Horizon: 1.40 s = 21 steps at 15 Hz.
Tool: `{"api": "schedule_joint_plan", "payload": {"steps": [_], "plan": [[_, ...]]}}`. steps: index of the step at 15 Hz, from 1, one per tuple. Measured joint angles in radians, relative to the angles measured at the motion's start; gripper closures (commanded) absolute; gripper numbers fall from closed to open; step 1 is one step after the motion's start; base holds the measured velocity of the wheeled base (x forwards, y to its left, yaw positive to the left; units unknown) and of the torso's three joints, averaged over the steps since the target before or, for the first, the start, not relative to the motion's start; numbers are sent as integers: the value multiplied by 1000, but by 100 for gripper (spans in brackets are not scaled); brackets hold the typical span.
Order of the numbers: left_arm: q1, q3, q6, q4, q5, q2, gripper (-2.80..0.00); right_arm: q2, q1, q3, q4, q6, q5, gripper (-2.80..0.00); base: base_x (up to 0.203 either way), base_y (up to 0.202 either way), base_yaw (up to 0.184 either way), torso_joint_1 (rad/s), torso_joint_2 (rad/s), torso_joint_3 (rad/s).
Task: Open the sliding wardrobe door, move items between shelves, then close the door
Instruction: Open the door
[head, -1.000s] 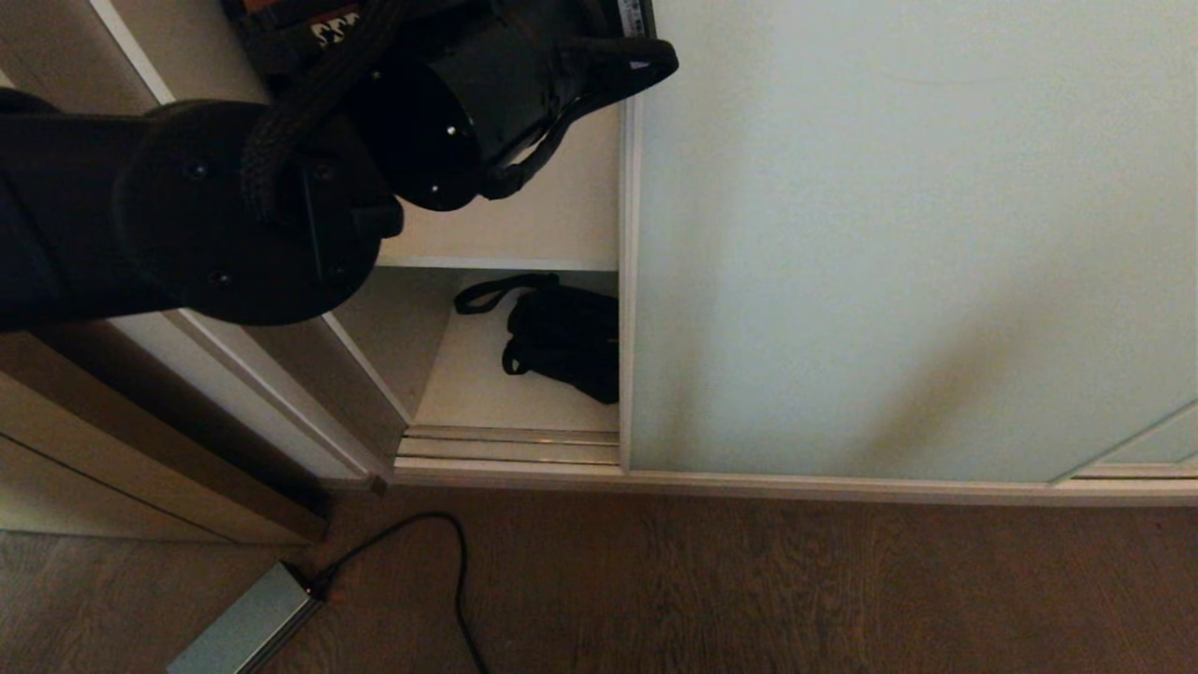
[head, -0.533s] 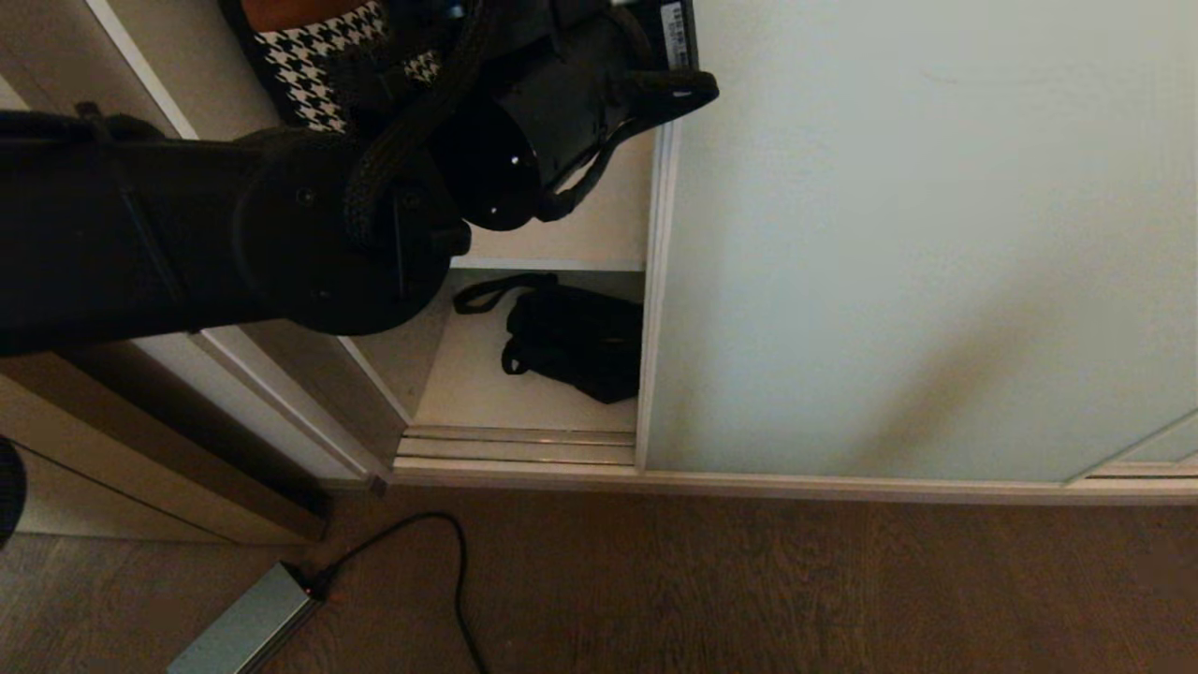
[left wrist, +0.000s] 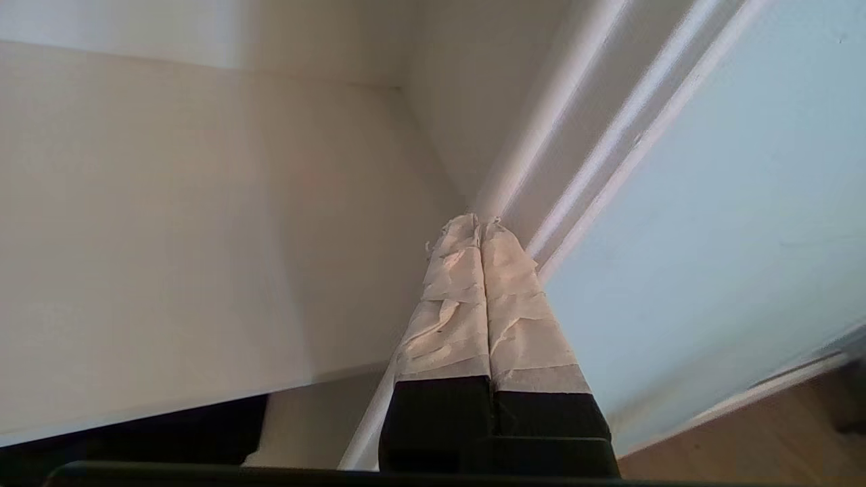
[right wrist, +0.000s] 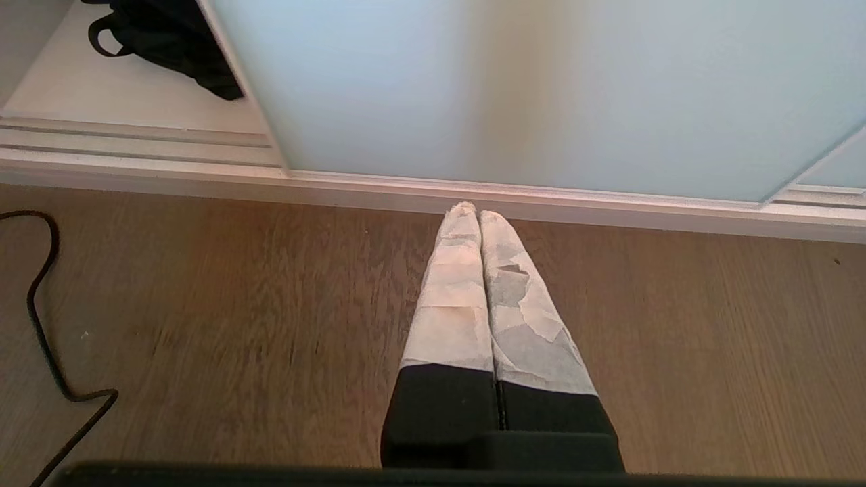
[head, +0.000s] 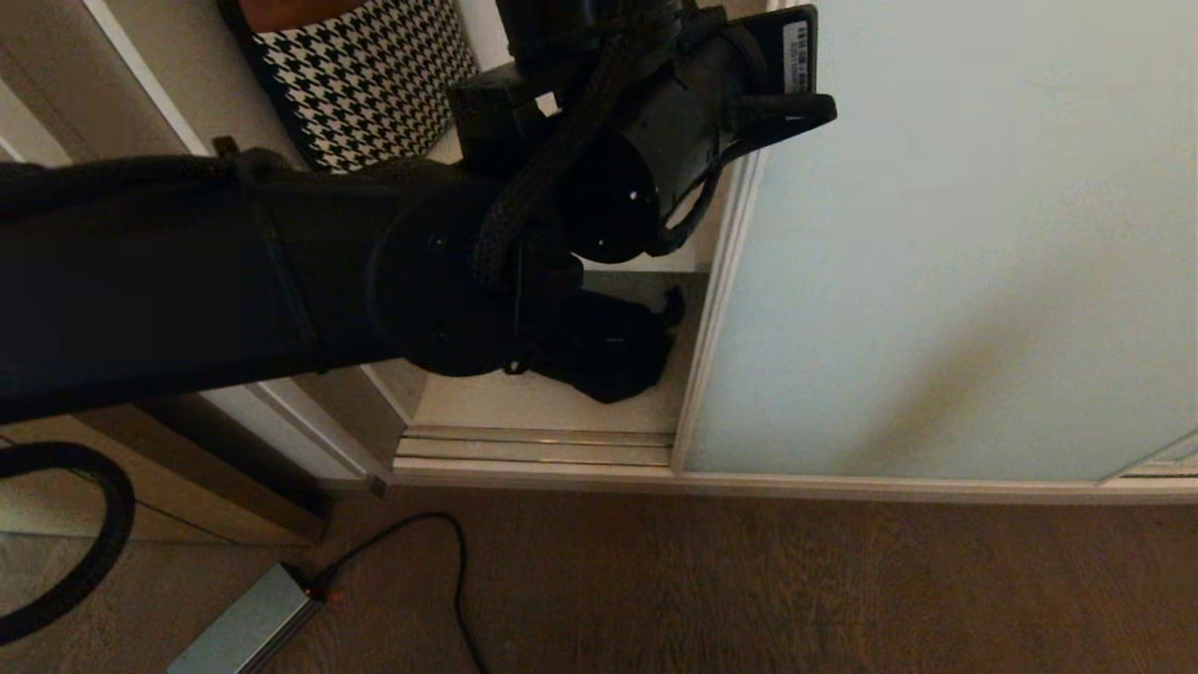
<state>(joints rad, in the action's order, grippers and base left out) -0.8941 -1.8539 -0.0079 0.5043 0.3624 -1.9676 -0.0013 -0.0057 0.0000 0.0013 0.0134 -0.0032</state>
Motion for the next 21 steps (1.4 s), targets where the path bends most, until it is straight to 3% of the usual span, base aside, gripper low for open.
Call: {"api": "schedule_joint_plan", "payload": {"steps": [4, 7, 9, 14, 21], "plan": [[32, 9, 37, -3, 23, 55, 0, 0, 0, 0, 0, 0, 0, 0, 0, 0, 0, 0, 0, 0], [117, 130, 149, -13, 100, 146, 0, 0, 0, 0, 0, 0, 0, 0, 0, 0, 0, 0, 0, 0], [197, 246, 192, -22, 116, 233, 0, 0, 0, 0, 0, 0, 0, 0, 0, 0, 0, 0, 0, 0], [440, 694, 212, -48, 133, 588, 0, 0, 0, 0, 0, 0, 0, 0, 0, 0, 0, 0, 0, 0], [697, 1316, 222, -58, 156, 1189, 0, 0, 0, 0, 0, 0, 0, 0, 0, 0, 0, 0, 0, 0]]}}
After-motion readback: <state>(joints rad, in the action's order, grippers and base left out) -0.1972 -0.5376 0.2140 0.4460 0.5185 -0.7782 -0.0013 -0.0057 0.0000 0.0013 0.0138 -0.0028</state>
